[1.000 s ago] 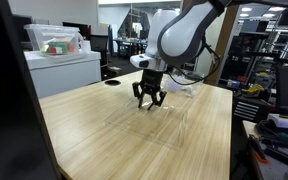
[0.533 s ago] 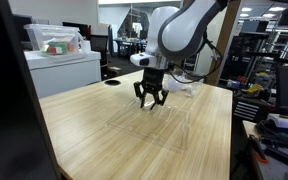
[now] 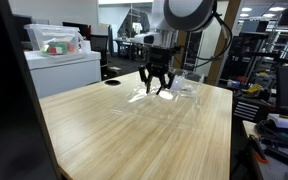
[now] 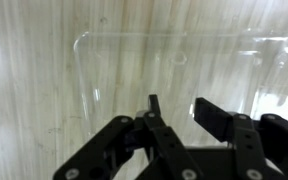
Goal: Pick up the clear packaging lid and put in on the clear packaging box which has a white fork inside on the table
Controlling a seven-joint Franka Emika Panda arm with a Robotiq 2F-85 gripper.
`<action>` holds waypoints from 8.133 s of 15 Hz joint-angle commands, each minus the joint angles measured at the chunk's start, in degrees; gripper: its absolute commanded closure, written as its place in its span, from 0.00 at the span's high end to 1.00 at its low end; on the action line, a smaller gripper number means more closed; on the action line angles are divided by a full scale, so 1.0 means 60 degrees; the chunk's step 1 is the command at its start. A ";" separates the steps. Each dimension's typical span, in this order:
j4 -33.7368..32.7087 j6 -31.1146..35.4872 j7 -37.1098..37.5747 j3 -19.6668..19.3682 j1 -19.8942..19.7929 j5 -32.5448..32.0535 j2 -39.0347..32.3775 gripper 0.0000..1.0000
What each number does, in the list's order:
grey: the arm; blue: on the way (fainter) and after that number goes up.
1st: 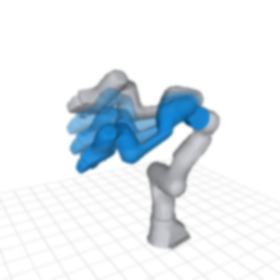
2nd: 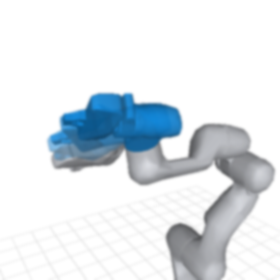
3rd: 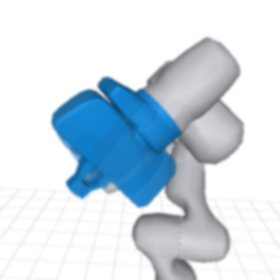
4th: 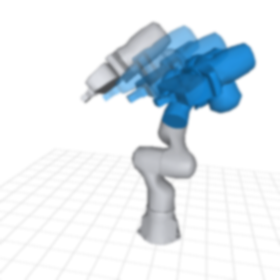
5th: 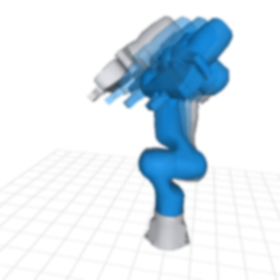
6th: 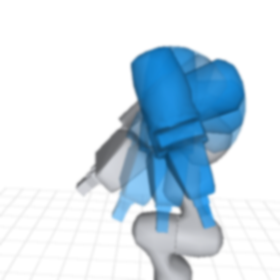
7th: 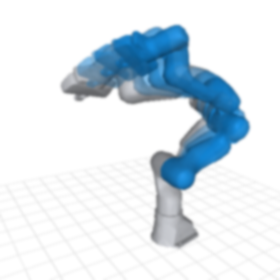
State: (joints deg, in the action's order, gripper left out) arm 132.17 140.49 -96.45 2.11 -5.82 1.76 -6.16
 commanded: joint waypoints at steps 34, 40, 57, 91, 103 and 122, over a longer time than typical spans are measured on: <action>-0.4453 -0.2244 -0.3252 -0.1983 -0.1987 0.1223 -0.1080 0.16; -0.4470 -0.2834 -0.3200 -0.1752 -0.1894 0.1216 -0.1112 0.16; -0.4625 -0.2414 -0.3682 -0.1853 -0.2198 0.1378 -0.1159 0.16; -0.5562 -0.2267 -0.7428 -0.1872 -0.4395 0.2376 -0.3475 0.16; -0.5450 -0.1311 -0.8295 -0.1509 -0.4709 0.3210 -0.3475 0.16; -0.5697 -0.1392 -0.7878 -0.1562 -0.4633 0.2955 -0.3693 0.66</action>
State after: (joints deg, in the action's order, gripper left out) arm 98.33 132.35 -143.81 -7.37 -33.48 19.60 -28.16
